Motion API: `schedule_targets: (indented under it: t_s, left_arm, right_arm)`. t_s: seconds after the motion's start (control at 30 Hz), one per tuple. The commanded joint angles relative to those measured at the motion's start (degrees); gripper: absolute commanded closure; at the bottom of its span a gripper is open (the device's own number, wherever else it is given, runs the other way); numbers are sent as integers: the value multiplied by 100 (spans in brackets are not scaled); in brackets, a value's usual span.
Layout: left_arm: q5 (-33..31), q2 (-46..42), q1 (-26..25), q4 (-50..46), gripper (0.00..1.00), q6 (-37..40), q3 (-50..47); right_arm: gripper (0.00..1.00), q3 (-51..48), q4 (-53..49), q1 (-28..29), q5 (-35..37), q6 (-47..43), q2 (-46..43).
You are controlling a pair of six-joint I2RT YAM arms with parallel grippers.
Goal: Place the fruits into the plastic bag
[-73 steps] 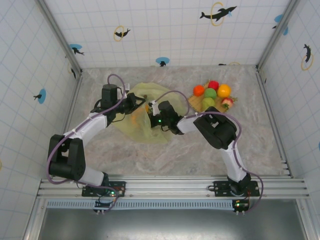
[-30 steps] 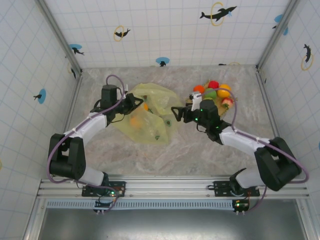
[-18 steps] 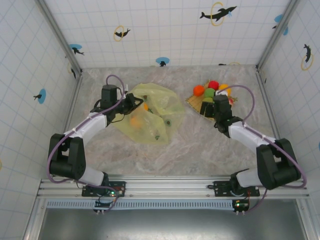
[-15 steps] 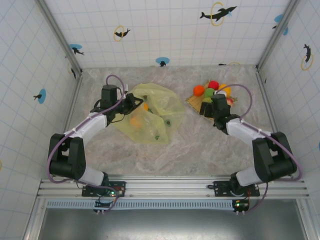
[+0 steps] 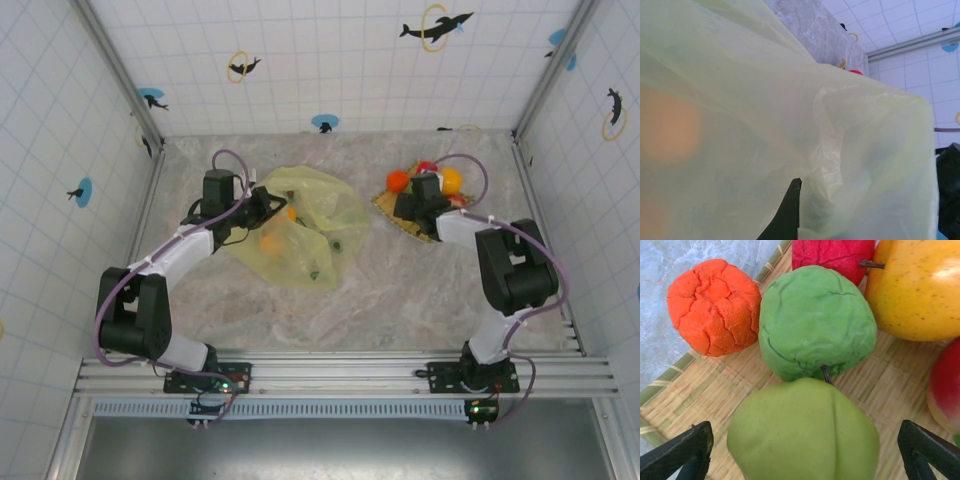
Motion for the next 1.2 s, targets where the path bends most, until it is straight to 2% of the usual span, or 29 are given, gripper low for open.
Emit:
schedule_targets:
  t_s: [0.0,0.37,0.63,0.73,0.83,1.0,1.07,1.17]
  left_arm:
    - [44,6,48,-65,100,135,-33]
    - [75,8,42,-65,100,135,-21]
    - [84,13,43,-65,100,127,-20]
    - [100,14,44,-56,100,106,-25]
    - [117,11,42,-30,100,92,-34]
    - [132,23,44,-13,100,61,-42]
    - [143,27,50,3,100,48,-42]
    - [154,32,44,19,100,29,-59]
  right_arm:
    - [8,317,-216,-53,-82,66,257]
    - [31,359,-242,-74,-118,-30,350]
    - [34,-75,-198,-71,-156,-177,-526]
    - [34,-449,-40,-6,-636,-397,-1105]
    - [35,-924,321,307,-1248,-571,-1649]
    - [35,-1854,1228,1181,-2032,-1053,-2305]
    - [34,-2005,1536,1531,-2185,-1276,-2278]
    - [35,-1738,1474,1887,-2317,-1631,-1851]
